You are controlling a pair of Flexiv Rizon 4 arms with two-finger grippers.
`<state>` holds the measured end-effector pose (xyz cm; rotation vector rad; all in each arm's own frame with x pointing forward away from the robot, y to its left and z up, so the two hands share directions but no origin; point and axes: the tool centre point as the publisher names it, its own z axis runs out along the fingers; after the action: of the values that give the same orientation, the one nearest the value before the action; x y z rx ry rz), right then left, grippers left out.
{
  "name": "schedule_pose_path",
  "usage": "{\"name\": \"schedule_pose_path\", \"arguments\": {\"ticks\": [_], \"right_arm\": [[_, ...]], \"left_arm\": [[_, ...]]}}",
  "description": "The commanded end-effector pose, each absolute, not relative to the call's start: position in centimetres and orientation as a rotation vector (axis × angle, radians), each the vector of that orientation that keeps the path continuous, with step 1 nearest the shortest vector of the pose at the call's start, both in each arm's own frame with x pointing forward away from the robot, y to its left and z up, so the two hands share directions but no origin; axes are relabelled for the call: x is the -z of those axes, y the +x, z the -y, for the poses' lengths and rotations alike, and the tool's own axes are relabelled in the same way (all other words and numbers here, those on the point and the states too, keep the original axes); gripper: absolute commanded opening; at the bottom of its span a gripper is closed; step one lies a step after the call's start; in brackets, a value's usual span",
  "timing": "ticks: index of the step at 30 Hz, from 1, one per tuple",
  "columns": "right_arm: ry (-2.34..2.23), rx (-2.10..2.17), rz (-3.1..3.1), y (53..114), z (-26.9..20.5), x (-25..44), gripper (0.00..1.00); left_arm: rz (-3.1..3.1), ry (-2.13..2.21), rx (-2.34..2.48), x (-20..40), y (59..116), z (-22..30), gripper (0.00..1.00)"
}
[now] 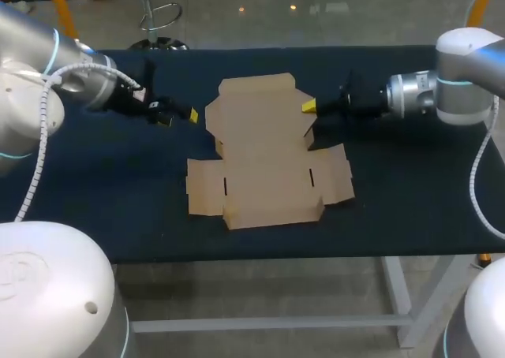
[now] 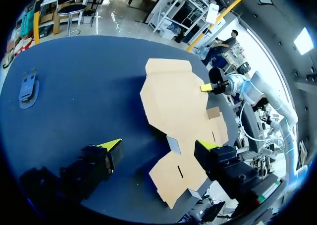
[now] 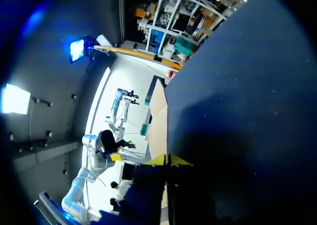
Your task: Assemble the packaging by folding the flat box into shape, placing the metal phone stand inside, and closing the box properly
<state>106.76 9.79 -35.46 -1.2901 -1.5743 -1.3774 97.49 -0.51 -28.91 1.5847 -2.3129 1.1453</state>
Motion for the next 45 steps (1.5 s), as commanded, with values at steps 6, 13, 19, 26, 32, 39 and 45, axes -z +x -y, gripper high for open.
{"name": "schedule_pose_path", "arguments": {"ticks": [6,13,19,26,32,39,45], "right_arm": [[-1.258,1.516,1.558,105.4,-8.5,33.6,0.00],[-1.212,1.584,1.593,105.5,-8.6,32.0,0.00],[-1.137,1.645,1.607,105.5,-9.0,31.1,0.00],[-1.077,1.687,1.616,105.6,-9.3,30.1,0.00],[-1.030,1.725,1.621,105.7,-9.7,29.4,0.00],[-0.985,1.750,1.626,105.6,-10.2,28.7,0.00],[-0.951,1.757,1.629,105.5,-10.6,28.2,0.00]], "left_arm": [[2.344,1.409,-1.404,29.0,97.7,0.9,1.00],[2.358,1.330,-1.533,28.4,98.6,1.7,1.00],[2.394,1.258,-1.638,27.9,99.2,2.4,1.00],[2.427,1.146,-1.732,27.5,100.4,2.6,1.00],[2.413,0.963,-1.797,26.8,101.4,3.5,1.00],[2.380,0.802,-1.832,25.8,102.5,4.2,1.00],[2.303,0.582,-1.821,24.9,103.2,4.4,1.00]]}}
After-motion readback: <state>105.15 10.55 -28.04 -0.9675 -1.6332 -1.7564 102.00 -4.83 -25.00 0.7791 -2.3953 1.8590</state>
